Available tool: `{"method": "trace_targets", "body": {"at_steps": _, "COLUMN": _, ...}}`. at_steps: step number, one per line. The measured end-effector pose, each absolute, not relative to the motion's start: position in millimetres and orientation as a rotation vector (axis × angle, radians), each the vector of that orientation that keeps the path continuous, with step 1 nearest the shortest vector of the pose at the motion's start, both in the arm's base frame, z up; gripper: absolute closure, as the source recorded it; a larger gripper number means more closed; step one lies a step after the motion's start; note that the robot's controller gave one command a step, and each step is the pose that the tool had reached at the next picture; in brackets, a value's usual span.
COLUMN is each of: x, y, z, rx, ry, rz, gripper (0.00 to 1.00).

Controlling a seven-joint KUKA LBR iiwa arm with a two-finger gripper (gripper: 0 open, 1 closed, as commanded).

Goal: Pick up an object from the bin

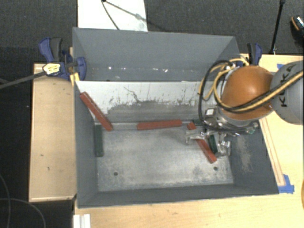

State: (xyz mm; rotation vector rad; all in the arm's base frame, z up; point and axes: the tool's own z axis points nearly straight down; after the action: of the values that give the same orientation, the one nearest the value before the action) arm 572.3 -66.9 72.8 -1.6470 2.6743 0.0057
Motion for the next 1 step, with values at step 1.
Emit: {"method": "trace_targets", "body": {"at_steps": 1, "x": 588.7, "y": -110.9, "z": 70.2, "rx": -1.725, "ry": 2.624, "rz": 0.006, "gripper": 0.0}}
